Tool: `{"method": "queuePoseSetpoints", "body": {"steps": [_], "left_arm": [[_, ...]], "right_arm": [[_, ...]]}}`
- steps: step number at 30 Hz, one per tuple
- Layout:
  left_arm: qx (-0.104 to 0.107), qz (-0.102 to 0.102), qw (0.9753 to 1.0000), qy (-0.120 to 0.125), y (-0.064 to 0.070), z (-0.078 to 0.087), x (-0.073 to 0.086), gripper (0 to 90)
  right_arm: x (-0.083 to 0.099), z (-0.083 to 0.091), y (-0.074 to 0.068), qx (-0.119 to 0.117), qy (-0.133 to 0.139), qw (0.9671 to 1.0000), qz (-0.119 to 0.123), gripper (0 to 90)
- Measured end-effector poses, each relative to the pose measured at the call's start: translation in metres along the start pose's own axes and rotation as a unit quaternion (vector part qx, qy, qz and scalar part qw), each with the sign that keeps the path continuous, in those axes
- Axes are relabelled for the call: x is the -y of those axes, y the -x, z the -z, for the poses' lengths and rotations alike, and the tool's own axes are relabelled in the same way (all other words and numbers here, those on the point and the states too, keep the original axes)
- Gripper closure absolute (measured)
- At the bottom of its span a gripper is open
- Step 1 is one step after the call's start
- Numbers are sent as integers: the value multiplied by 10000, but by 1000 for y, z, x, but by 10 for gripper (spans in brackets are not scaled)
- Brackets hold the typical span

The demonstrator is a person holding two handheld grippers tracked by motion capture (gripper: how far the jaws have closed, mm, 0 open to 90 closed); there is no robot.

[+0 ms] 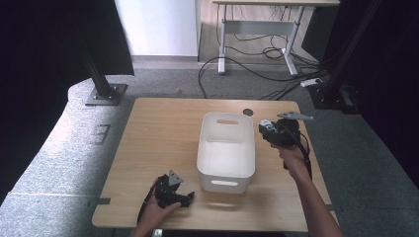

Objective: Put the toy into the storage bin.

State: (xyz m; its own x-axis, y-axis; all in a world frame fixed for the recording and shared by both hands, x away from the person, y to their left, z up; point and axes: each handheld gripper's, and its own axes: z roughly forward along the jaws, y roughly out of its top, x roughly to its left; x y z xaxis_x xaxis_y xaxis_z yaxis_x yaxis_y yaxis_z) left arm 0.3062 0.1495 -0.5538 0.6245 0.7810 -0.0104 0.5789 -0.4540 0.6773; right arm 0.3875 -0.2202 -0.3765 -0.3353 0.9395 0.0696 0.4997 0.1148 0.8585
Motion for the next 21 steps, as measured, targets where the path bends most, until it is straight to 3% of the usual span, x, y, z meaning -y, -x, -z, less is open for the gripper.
{"method": "queuePoseSetpoints", "body": {"steps": [21], "left_arm": [[7, -1, 10000, -1, 0, 0, 0, 61]], "right_arm": [[-11, 1, -16, -132, 25, 9998, 136, 500]]}}
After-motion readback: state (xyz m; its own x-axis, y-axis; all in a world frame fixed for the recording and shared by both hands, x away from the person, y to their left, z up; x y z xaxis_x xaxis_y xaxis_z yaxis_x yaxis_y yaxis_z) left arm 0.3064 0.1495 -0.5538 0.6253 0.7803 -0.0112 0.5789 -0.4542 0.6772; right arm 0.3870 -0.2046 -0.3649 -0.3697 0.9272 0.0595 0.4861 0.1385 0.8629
